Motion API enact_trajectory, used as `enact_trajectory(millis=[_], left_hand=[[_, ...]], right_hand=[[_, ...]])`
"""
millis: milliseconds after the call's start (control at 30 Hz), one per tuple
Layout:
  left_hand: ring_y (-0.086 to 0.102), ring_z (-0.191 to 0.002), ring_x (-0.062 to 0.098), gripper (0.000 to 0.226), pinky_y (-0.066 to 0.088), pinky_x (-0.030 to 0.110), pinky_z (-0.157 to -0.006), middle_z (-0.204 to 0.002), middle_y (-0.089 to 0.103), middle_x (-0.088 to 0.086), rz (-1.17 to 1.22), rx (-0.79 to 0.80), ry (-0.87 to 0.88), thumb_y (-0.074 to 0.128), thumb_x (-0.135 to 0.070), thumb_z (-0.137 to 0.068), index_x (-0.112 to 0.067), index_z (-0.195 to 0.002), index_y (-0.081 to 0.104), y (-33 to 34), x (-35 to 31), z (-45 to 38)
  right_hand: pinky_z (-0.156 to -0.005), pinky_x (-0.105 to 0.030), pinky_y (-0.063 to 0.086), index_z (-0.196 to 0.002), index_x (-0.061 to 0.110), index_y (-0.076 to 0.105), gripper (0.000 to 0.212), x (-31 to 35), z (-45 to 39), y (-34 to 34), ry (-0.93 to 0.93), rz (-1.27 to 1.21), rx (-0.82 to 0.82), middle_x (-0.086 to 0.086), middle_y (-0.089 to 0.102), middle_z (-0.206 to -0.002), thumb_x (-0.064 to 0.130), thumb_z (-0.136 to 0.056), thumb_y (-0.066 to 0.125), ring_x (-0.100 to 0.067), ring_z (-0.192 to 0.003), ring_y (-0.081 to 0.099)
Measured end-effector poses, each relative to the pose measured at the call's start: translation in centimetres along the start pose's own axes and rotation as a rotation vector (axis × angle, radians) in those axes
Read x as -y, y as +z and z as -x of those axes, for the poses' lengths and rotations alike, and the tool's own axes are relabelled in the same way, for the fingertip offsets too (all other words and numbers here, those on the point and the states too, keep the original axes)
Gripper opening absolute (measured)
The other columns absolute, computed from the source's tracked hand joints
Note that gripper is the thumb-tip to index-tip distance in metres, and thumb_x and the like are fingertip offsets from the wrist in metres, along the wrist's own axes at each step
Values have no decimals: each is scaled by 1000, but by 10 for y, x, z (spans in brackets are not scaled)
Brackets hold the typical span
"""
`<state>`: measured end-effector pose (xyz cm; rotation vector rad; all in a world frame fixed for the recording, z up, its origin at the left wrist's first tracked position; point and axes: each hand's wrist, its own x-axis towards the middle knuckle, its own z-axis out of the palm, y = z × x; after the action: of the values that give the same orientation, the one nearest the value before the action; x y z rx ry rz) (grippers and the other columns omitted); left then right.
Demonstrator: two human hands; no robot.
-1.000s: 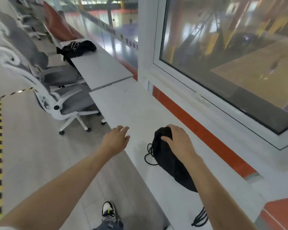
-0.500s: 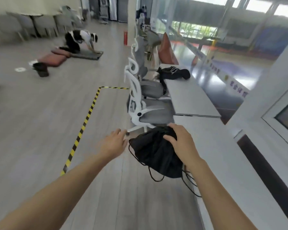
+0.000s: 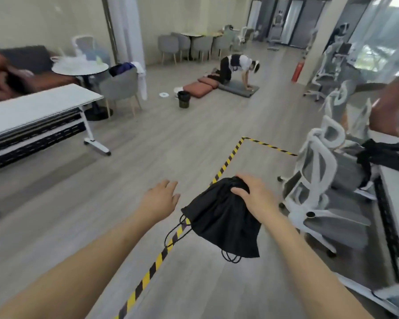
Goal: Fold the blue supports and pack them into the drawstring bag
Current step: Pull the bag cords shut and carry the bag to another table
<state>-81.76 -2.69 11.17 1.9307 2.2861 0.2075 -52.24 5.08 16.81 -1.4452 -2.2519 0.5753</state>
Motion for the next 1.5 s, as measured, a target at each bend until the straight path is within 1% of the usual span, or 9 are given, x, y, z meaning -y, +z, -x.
enact_trajectory(millis=[333, 500, 667, 767, 933, 1167, 1233, 1367, 1500], left_hand=[[54, -126, 33, 48, 47, 44, -94, -149, 46, 4, -16, -69, -414, 39, -43, -105, -23, -148, 40, -34, 193, -113], [41, -141, 32, 48, 41, 45, -105, -162, 29, 11, -88, -99, -570, 40, -43, -105, -22, -147, 41, -63, 260, -161], [23, -152, 30, 50, 34, 46, -114, -165, 24, 11, -127, -154, -697, 39, -46, -104, -20, -146, 42, -74, 335, -195], [18, -154, 30, 51, 29, 47, -117, -166, 23, 8, -130, -167, -776, 37, -48, -104, -22, -147, 41, -78, 384, -220], [21, -152, 28, 52, 28, 49, -117, -163, 27, 5, -127, -173, -848, 33, -50, -103, -24, -148, 39, -86, 483, -275], [30, -146, 25, 52, 35, 46, -111, -159, 34, 5, -141, -145, -867, 31, -52, -103, -23, -145, 42, -130, 634, -362], [35, -143, 25, 51, 36, 46, -109, -157, 38, 4, -143, -145, -881, 32, -52, -103, -23, -144, 43, -148, 676, -388], [37, -142, 25, 52, 36, 46, -108, -155, 41, 5, -125, -156, -907, 33, -51, -103, -23, -146, 42, -172, 747, -437], [40, -140, 24, 51, 36, 45, -108, -153, 44, 3, -127, -204, -944, 37, -49, -102, -24, -145, 44, -191, 823, -489]], right_hand=[[-103, -34, 44, -137, 30, 58, 41, 115, -274, 143, -348, -107, 192, 7, 61, -134, 44, -99, 61, -18, -127, 51], [-98, -32, 45, -133, 27, 63, 38, 181, -392, 199, -482, -167, 274, 7, 64, -129, 40, -97, 66, -18, -121, 55], [-98, -36, 47, -129, 28, 63, 33, 250, -487, 252, -617, -191, 349, 7, 65, -124, 37, -97, 67, -19, -118, 55], [-92, -30, 42, -131, 26, 62, 34, 295, -539, 288, -687, -174, 379, 6, 64, -125, 35, -98, 67, -19, -117, 54], [-94, -32, 42, -131, 27, 61, 32, 364, -626, 354, -764, -189, 432, 8, 62, -118, 35, -100, 64, -18, -113, 53], [-102, -36, 46, -127, 35, 60, 28, 469, -748, 427, -745, -236, 500, 15, 61, -122, 39, -99, 61, -13, -117, 54], [-105, -37, 45, -129, 31, 61, 30, 504, -783, 443, -739, -267, 506, 13, 63, -125, 36, -100, 63, -12, -118, 55], [-102, -26, 39, -131, 22, 63, 32, 569, -850, 472, -743, -294, 490, 7, 63, -128, 29, -100, 64, -11, -117, 54], [-110, -31, 39, -132, 27, 61, 31, 631, -929, 510, -773, -362, 487, 11, 60, -130, 31, -101, 63, -10, -123, 51]])
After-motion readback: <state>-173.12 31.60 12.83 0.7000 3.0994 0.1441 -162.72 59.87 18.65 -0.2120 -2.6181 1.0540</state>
